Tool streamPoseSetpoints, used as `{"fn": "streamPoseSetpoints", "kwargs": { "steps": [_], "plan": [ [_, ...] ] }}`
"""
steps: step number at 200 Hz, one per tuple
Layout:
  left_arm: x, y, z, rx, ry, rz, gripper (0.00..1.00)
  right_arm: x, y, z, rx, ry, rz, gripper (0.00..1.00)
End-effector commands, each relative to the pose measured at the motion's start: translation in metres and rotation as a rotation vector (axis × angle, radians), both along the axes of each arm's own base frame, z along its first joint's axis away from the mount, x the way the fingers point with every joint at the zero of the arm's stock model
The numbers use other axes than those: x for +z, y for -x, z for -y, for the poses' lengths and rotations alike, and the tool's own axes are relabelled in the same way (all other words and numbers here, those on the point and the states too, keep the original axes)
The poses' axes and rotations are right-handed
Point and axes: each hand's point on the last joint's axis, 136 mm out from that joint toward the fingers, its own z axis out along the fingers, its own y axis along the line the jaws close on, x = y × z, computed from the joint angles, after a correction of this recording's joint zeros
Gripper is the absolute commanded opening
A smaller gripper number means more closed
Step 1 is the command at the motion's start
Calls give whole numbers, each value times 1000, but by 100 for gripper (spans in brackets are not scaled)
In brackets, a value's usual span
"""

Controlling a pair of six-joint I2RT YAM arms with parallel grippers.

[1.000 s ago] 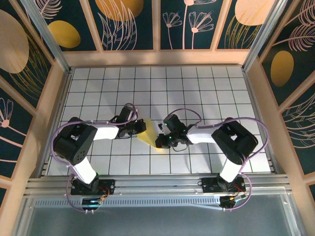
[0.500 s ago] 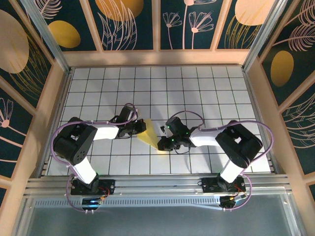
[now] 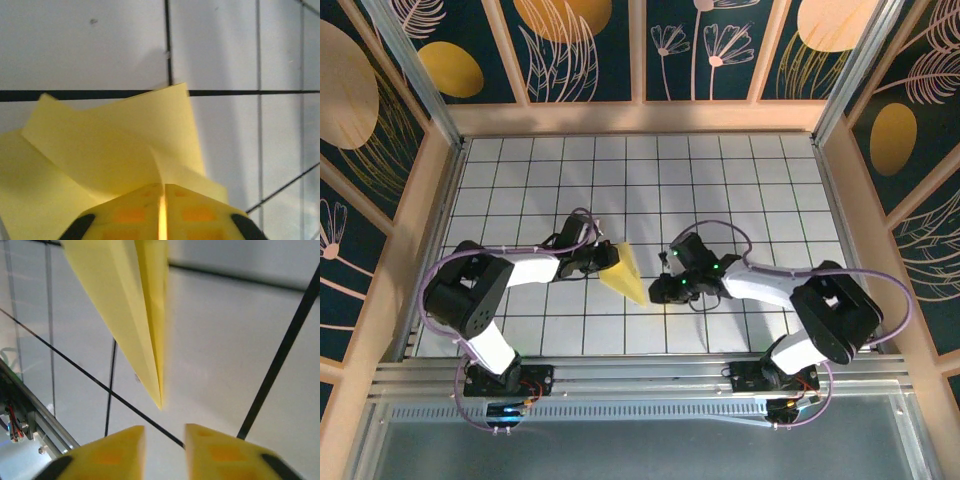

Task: Fold a paper plane with a square sheet of paper (fold left side to right side)
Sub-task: Fourth fold the wing at the center of the table.

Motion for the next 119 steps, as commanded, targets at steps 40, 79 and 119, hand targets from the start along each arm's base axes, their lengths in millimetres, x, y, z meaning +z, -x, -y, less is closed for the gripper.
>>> {"fn": "streamPoseSetpoints", "kwargs": {
  "steps": [40, 79, 119],
  "plan": [
    [108, -17, -27, 139, 4, 232, 35, 39, -60, -18, 11, -166, 266, 47],
    [112, 12, -68, 280, -9, 269, 40, 26, -67, -44, 90, -191, 255, 45],
    [96, 41, -86, 348, 63, 250, 45, 9, -76, -62, 120, -195, 225, 40]
  ]
}}
